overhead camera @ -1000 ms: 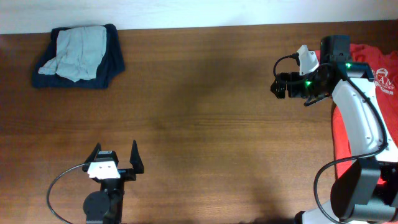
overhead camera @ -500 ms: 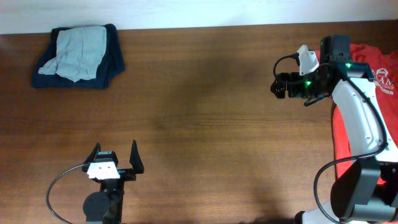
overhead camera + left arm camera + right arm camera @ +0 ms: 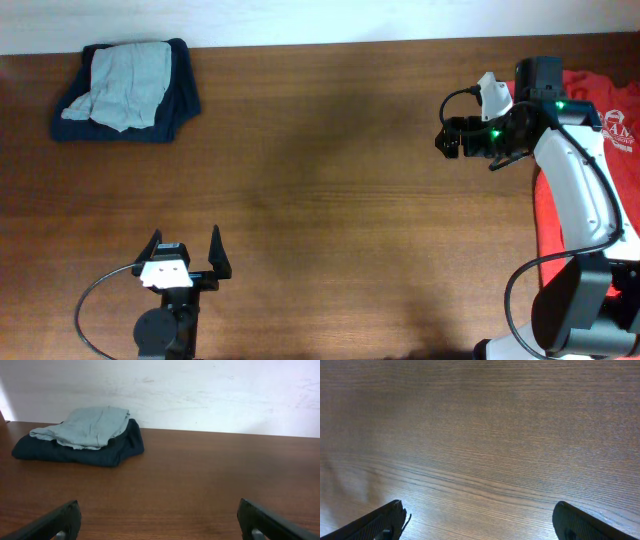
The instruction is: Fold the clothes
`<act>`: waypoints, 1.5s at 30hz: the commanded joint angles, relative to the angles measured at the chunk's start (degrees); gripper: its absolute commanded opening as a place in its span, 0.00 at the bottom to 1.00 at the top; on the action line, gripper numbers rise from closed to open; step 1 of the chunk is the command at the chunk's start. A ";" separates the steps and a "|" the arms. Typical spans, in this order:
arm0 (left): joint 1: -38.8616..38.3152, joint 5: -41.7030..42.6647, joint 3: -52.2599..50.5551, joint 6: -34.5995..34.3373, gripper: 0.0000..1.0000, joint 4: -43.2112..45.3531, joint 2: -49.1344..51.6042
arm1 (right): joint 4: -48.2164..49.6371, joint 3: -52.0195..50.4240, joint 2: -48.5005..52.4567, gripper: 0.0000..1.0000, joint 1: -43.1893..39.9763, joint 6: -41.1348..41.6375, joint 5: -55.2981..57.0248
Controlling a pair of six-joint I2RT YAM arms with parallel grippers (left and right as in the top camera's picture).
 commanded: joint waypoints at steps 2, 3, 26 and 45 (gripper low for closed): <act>0.35 0.68 -0.22 1.09 0.99 -0.20 -0.66 | 0.04 0.02 0.20 0.99 -0.33 0.46 0.68; 0.35 0.68 -0.22 1.09 0.99 -0.20 -0.66 | 0.02 0.02 0.22 0.99 -0.33 0.46 0.68; 0.35 0.68 -0.22 1.09 0.99 -0.20 -0.66 | 3.54 -0.02 -26.93 0.98 -0.26 0.24 0.85; 0.35 0.68 -0.22 1.09 0.99 -0.20 -0.66 | -1.03 -11.34 -67.84 0.99 -0.26 0.26 1.14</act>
